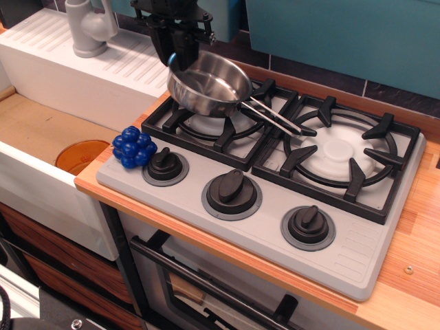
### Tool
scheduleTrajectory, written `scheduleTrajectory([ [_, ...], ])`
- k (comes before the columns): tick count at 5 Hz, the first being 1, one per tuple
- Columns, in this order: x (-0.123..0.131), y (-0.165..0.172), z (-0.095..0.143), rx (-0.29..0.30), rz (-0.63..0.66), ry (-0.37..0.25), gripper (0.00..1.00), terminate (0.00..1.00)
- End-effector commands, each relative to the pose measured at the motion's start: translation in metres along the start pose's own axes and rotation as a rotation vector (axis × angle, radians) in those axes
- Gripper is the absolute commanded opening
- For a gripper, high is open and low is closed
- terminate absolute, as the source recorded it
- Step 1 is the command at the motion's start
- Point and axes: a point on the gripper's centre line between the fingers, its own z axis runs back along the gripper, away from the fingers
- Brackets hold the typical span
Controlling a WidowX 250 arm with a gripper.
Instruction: Put pan on stove and put blueberry in pan
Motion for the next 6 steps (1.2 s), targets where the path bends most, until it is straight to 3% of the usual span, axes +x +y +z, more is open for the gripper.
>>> scheduleTrajectory([
  [1, 0.015, -0.013, 0.035, 0.026, 0.008, -0.043, 1.0, 0.0],
  [2, 0.013, -0.023, 0.049, 0.052, 0.002, -0.03, 1.0, 0.0],
  [6, 0.013, -0.023, 0.049, 0.052, 0.002, -0.03, 1.0, 0.0],
])
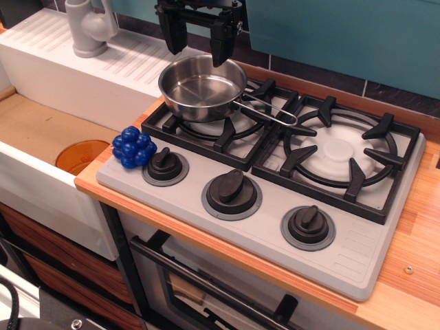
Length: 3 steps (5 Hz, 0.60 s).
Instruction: Put pan on stove and put blueberry in pan
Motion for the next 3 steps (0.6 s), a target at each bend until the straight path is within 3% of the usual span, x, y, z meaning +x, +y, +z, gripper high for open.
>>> scheduleTrajectory([
  [1, -0.013, 0.01, 0.039, 0.116, -0.025, -0.137, 1.0, 0.0],
  [3, -0.053, 0.017, 0.043, 0.164, 0.005, -0.214, 1.0, 0.0],
])
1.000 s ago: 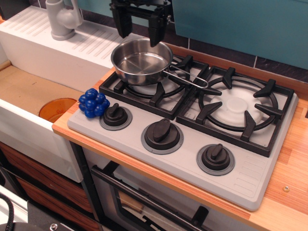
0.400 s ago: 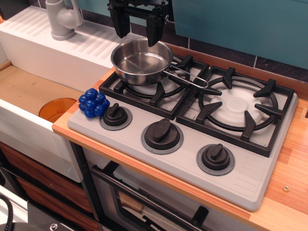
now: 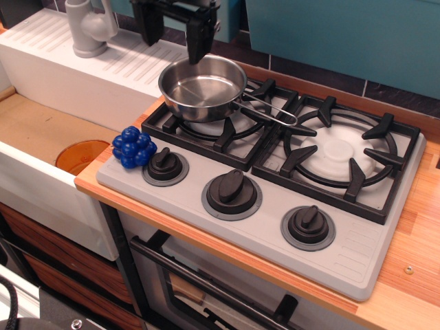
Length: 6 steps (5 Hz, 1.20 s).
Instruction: Put pan on stove and put blueberry in pan
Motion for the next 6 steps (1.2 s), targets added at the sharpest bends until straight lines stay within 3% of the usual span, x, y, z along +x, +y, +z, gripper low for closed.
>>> scheduleTrajectory([
  [1, -0.032, 0.009, 0.016, 0.079, 0.033, -0.106, 1.0, 0.0],
  [3, -0.061, 0.002, -0.002, 0.074, 0.061, -0.133, 1.0, 0.0],
  [6, -0.077, -0.001, -0.037, 0.054, 0.071, -0.167, 1.0, 0.0],
])
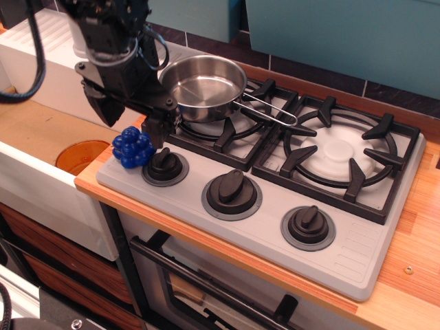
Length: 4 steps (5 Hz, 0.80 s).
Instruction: Put pan on stove and put blueberry in pan
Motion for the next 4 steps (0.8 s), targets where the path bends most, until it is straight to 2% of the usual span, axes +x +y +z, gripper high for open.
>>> scheduleTrajectory([
  [1, -0.004, 0.012, -0.018, -0.014, -0.003, -0.059, 1.0, 0.0],
  [4, -0.002, 0.029, -0.052, -0.046, -0.007, -0.099, 1.0, 0.0],
])
